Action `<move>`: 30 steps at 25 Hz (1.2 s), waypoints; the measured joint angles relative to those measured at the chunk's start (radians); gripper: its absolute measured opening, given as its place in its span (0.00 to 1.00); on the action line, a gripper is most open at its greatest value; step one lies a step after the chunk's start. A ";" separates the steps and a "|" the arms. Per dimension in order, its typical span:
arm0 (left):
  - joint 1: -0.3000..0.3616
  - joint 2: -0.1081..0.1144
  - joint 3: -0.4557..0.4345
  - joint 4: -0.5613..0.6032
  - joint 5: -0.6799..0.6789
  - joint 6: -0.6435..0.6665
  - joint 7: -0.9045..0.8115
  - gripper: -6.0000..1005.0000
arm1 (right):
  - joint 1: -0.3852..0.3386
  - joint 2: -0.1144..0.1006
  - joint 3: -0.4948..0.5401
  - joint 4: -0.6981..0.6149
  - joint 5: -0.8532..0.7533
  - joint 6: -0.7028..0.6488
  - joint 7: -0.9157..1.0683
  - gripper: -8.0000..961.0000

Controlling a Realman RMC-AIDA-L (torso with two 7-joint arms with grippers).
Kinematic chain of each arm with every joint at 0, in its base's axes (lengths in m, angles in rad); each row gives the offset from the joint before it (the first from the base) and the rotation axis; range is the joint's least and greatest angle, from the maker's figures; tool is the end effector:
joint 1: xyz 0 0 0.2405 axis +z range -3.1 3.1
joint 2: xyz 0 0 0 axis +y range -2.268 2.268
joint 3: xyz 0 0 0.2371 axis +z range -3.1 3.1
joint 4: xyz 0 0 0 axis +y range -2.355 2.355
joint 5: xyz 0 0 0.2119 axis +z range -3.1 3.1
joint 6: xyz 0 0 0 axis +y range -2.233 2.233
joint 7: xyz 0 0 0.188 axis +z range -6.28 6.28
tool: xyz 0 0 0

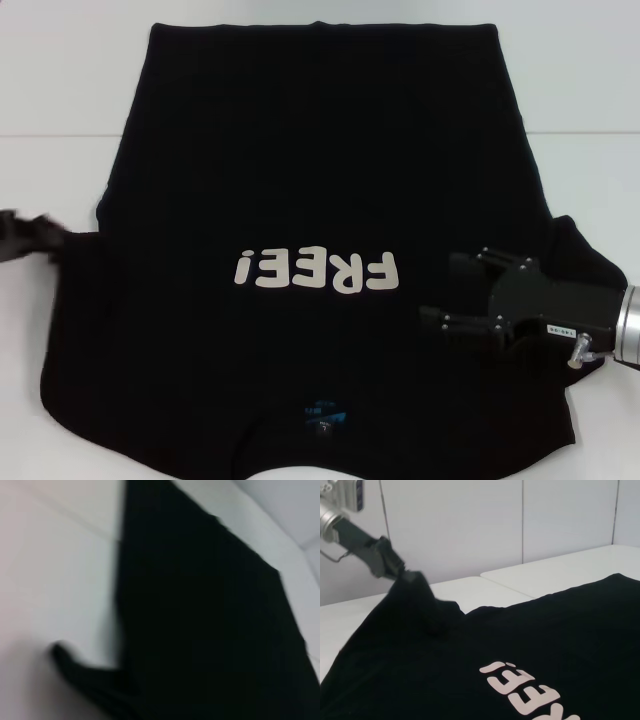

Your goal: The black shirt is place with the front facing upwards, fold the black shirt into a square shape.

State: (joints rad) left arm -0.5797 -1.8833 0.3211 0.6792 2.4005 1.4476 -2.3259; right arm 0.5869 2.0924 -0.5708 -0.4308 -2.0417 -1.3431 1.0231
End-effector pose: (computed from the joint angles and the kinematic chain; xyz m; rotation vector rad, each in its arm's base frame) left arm -0.3303 0.3744 0.0836 -1.9342 -1.7820 -0.5612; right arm 0.2519 0.3524 -0.0641 -2.6247 0.4277 0.5861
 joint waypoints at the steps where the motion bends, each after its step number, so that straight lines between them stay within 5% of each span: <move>1: -0.011 -0.012 0.013 0.021 0.000 0.010 0.003 0.01 | -0.001 0.000 0.000 0.001 0.000 0.001 0.000 0.95; 6: -0.075 -0.078 0.213 0.118 0.009 0.031 -0.003 0.02 | -0.003 0.000 0.000 0.002 0.000 0.002 0.000 0.95; 12: -0.097 -0.111 0.356 0.105 0.013 -0.044 -0.060 0.02 | -0.009 0.002 0.000 0.008 0.000 0.000 0.000 0.95; 21: -0.099 -0.136 0.349 0.006 -0.059 -0.051 0.009 0.12 | -0.009 0.000 0.000 0.017 0.000 0.003 0.000 0.95; 26: -0.068 -0.116 0.283 -0.013 -0.131 -0.002 0.068 0.20 | -0.010 0.000 0.027 0.017 0.000 -0.002 0.028 0.95; 30: -0.032 -0.097 0.159 -0.058 -0.253 0.139 0.297 0.45 | -0.012 -0.009 0.079 -0.015 0.000 -0.011 0.185 0.95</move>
State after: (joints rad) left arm -0.6118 -1.9801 0.4801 0.6210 2.1472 1.5864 -2.0293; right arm 0.5752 2.0833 -0.4919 -0.4457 -2.0417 -1.3544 1.2086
